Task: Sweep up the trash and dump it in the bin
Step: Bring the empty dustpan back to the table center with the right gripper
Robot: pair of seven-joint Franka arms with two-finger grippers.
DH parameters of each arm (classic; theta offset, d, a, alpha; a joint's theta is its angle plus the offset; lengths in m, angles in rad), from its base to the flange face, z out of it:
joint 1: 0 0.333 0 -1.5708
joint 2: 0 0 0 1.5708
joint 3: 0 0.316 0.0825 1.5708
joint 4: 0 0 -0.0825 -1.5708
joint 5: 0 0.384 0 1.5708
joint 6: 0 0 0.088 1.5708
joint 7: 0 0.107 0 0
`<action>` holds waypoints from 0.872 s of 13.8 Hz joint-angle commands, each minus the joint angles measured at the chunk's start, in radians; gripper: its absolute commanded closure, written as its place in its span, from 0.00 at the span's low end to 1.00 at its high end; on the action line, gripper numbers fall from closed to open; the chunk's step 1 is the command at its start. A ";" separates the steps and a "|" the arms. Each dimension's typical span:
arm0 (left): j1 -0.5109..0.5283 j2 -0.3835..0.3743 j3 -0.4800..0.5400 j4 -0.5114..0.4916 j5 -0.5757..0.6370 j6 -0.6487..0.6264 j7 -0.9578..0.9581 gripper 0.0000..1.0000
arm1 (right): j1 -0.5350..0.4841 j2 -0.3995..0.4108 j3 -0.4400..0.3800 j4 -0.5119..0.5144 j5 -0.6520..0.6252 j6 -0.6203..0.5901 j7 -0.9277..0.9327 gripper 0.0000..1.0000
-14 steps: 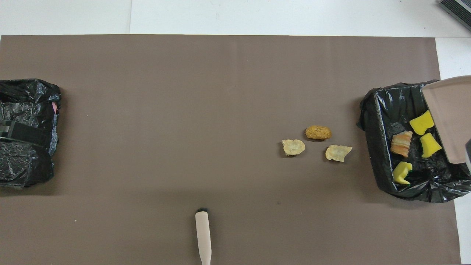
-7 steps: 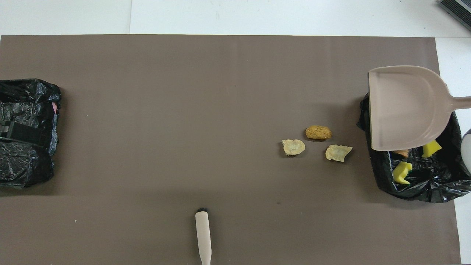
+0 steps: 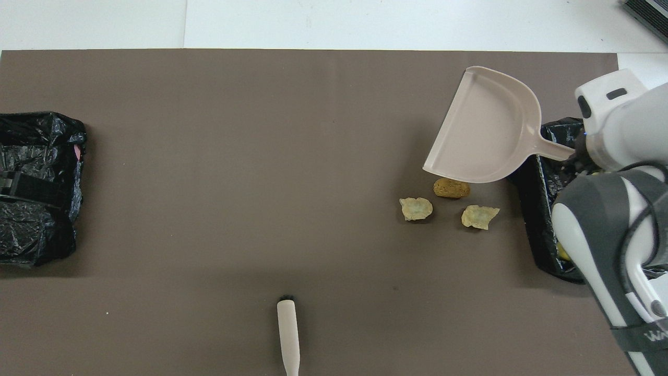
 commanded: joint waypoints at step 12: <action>0.006 -0.023 -0.005 -0.026 -0.002 -0.003 -0.003 0.00 | 0.590 0.374 -0.001 0.134 0.166 0.223 1.475 1.00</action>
